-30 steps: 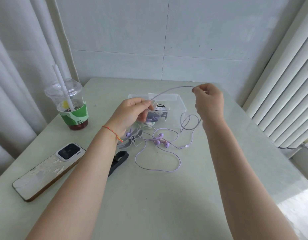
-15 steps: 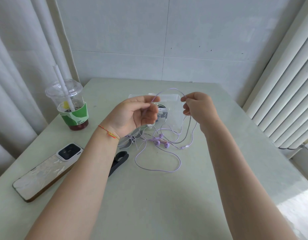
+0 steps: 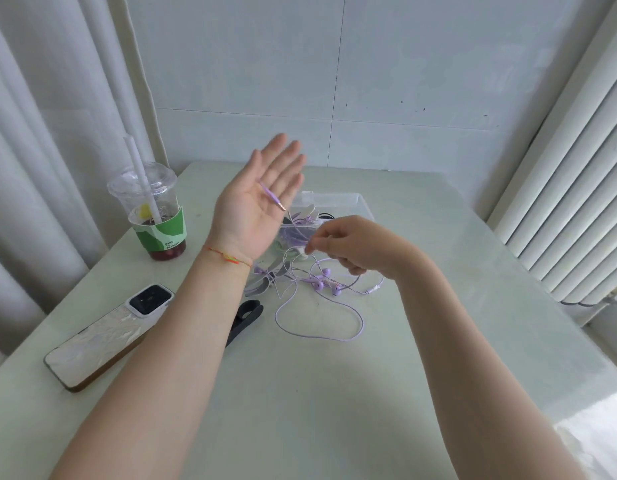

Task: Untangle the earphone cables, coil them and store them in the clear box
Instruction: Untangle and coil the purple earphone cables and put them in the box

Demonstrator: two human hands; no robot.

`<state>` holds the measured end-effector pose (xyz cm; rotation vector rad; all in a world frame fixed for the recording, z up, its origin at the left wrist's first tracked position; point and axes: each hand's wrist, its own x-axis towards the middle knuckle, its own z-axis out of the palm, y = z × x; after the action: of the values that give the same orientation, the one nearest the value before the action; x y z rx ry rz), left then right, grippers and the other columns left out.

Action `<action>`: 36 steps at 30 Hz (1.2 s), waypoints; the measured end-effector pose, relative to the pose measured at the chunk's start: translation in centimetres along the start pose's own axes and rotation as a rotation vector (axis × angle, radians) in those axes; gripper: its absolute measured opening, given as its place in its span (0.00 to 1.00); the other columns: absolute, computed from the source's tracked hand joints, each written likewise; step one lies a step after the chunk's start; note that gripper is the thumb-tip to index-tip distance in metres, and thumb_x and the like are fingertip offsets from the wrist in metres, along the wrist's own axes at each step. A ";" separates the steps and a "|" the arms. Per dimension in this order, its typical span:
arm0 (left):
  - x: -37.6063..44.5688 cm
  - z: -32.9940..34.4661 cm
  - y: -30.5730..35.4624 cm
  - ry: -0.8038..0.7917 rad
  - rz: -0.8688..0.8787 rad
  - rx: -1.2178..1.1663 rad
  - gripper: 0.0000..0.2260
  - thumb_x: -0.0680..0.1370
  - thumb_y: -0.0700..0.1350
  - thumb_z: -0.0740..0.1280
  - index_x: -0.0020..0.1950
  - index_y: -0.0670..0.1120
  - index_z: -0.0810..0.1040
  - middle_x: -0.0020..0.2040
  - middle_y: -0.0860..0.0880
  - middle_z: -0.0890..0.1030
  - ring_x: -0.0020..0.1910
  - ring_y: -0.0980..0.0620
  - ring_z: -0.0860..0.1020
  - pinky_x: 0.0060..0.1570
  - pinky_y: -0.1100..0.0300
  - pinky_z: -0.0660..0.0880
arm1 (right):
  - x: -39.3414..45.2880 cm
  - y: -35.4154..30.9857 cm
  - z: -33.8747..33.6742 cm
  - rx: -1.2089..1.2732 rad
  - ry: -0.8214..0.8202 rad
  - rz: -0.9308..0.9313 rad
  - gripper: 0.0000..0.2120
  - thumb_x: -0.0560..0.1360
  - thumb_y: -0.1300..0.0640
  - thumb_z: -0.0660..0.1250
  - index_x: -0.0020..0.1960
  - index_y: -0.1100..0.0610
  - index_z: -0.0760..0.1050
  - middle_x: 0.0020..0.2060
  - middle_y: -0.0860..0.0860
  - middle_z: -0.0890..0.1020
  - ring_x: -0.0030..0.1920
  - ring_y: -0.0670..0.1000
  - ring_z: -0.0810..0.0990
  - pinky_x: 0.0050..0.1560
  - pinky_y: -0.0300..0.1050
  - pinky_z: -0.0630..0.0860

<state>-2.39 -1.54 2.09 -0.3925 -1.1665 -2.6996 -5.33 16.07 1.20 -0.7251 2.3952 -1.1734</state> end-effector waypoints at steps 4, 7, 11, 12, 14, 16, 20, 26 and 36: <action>-1.2 2.3 -2.0 -0.096 -0.131 0.662 0.17 0.82 0.55 0.54 0.60 0.52 0.78 0.54 0.42 0.83 0.46 0.42 0.79 0.38 0.51 0.72 | -0.8 -2.0 0.9 -0.016 -0.025 -0.081 0.07 0.77 0.57 0.66 0.44 0.58 0.81 0.27 0.45 0.67 0.25 0.48 0.62 0.24 0.38 0.62; -2.1 2.0 -2.5 -0.089 -0.160 0.987 0.15 0.83 0.55 0.55 0.57 0.53 0.80 0.40 0.45 0.81 0.29 0.49 0.75 0.25 0.61 0.67 | -2.1 -2.5 0.2 -0.115 0.005 -0.073 0.09 0.75 0.55 0.68 0.42 0.61 0.78 0.27 0.45 0.70 0.27 0.50 0.64 0.26 0.40 0.63; -3.2 0.4 -2.3 -0.064 -0.380 1.071 0.20 0.83 0.54 0.55 0.49 0.41 0.79 0.30 0.46 0.70 0.23 0.52 0.59 0.22 0.66 0.52 | -3.2 -1.5 -1.5 -0.148 0.195 -0.015 0.08 0.72 0.64 0.66 0.47 0.55 0.79 0.33 0.50 0.72 0.29 0.50 0.67 0.27 0.37 0.65; -3.6 0.1 -2.2 -0.077 -0.422 1.116 0.21 0.83 0.54 0.56 0.41 0.41 0.78 0.27 0.49 0.66 0.25 0.53 0.56 0.23 0.65 0.51 | -3.3 -1.0 -1.9 -0.164 0.261 0.003 0.11 0.71 0.67 0.63 0.48 0.54 0.79 0.32 0.50 0.72 0.28 0.49 0.67 0.26 0.37 0.64; -4.4 -0.4 -1.9 -0.082 -0.477 1.164 0.20 0.81 0.56 0.60 0.34 0.45 0.69 0.25 0.53 0.60 0.24 0.53 0.54 0.24 0.63 0.49 | -3.2 0.2 -2.7 -0.174 0.407 0.046 0.11 0.73 0.66 0.62 0.47 0.54 0.79 0.32 0.48 0.72 0.29 0.49 0.70 0.27 0.38 0.64; -5.1 -0.5 -1.8 -0.057 -0.486 1.151 0.16 0.78 0.56 0.66 0.39 0.46 0.69 0.24 0.54 0.59 0.23 0.54 0.55 0.24 0.61 0.49 | -3.0 1.5 -3.4 -0.113 0.576 0.112 0.08 0.75 0.62 0.62 0.47 0.57 0.80 0.32 0.47 0.74 0.33 0.53 0.76 0.30 0.39 0.66; -4.2 -1.6 -1.9 0.455 -0.255 0.907 0.13 0.78 0.53 0.66 0.40 0.44 0.74 0.20 0.54 0.62 0.17 0.55 0.57 0.21 0.68 0.53 | -3.1 2.7 -4.2 -0.052 0.734 0.223 0.14 0.79 0.56 0.59 0.47 0.60 0.82 0.30 0.47 0.75 0.33 0.52 0.74 0.31 0.41 0.66; -2.7 -0.4 -2.0 0.383 -0.244 0.671 0.20 0.83 0.52 0.54 0.39 0.45 0.80 0.24 0.50 0.69 0.17 0.55 0.63 0.21 0.69 0.52 | -3.5 0.9 -4.2 0.127 0.354 0.337 0.31 0.81 0.43 0.48 0.40 0.61 0.82 0.28 0.54 0.73 0.25 0.53 0.69 0.29 0.40 0.68; -3.8 3.3 -2.7 -0.183 -0.575 0.564 0.17 0.82 0.55 0.55 0.45 0.47 0.77 0.28 0.51 0.62 0.23 0.54 0.55 0.22 0.66 0.61 | -2.5 -3.1 -4.1 1.058 0.216 0.101 0.19 0.84 0.53 0.54 0.43 0.64 0.74 0.29 0.57 0.82 0.28 0.53 0.83 0.27 0.40 0.79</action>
<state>1.11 2.93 1.24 -0.2411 -2.3076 -2.6036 -4.62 18.50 6.32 -0.1175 1.5212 -2.2176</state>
